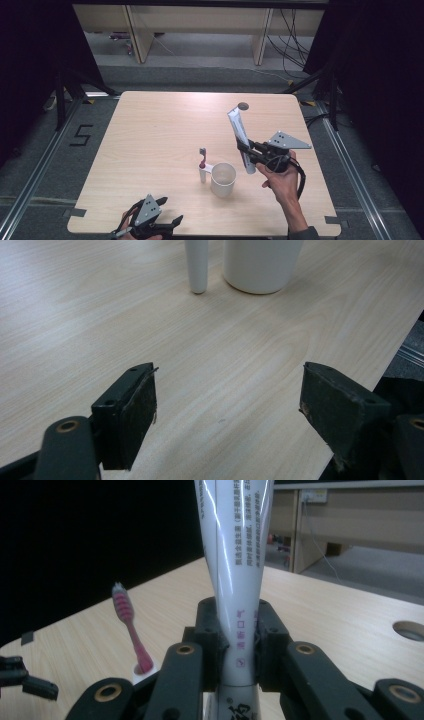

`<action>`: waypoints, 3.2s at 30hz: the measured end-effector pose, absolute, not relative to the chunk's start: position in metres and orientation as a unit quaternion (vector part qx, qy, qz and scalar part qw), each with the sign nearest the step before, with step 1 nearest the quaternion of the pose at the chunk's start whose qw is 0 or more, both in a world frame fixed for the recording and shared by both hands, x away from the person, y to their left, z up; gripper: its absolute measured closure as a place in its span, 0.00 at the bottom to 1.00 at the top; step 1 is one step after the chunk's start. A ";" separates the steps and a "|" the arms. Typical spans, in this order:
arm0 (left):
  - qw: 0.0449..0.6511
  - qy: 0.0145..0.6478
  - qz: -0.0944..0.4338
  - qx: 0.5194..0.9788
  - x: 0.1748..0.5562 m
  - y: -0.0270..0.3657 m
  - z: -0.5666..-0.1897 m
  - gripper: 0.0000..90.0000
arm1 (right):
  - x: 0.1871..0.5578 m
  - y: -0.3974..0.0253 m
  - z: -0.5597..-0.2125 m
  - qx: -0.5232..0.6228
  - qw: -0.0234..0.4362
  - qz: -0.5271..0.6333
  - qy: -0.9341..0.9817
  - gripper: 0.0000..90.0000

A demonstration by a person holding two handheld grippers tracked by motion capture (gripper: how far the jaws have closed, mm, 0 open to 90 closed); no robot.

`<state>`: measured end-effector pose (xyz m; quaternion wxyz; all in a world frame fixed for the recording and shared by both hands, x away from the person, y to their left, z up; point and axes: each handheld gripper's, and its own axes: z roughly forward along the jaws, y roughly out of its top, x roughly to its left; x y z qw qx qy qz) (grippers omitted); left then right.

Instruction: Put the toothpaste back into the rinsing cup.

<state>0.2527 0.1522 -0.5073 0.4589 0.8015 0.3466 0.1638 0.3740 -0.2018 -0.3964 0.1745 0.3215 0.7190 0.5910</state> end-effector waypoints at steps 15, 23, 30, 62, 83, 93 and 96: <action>0.460 0.347 0.163 0.801 0.253 0.152 -0.507 0.25 | 0.372 -0.176 -0.407 0.303 0.165 0.629 0.697 0.85; 0.465 0.347 0.163 0.798 0.253 0.151 -0.508 0.25 | 0.369 -0.168 -0.419 0.302 0.154 0.636 0.693 0.85; 0.459 0.346 0.162 0.802 0.252 0.152 -0.507 0.25 | 0.365 -0.161 -0.434 0.297 0.141 0.635 0.699 0.85; 0.447 0.336 0.169 0.812 0.253 0.154 -0.507 0.25 | 0.359 -0.153 -0.465 0.286 0.135 0.605 0.731 0.85; 0.455 0.341 0.164 0.806 0.253 0.152 -0.507 0.26 | 0.361 -0.154 -0.460 0.279 0.128 0.563 0.768 0.84; 0.451 0.340 0.165 0.809 0.253 0.153 -0.507 0.26 | 0.358 -0.153 -0.457 0.278 0.123 0.538 0.786 0.84; 0.455 0.342 0.161 0.806 0.252 0.152 -0.507 0.26 | 0.358 -0.154 -0.457 0.279 0.122 0.528 0.793 0.84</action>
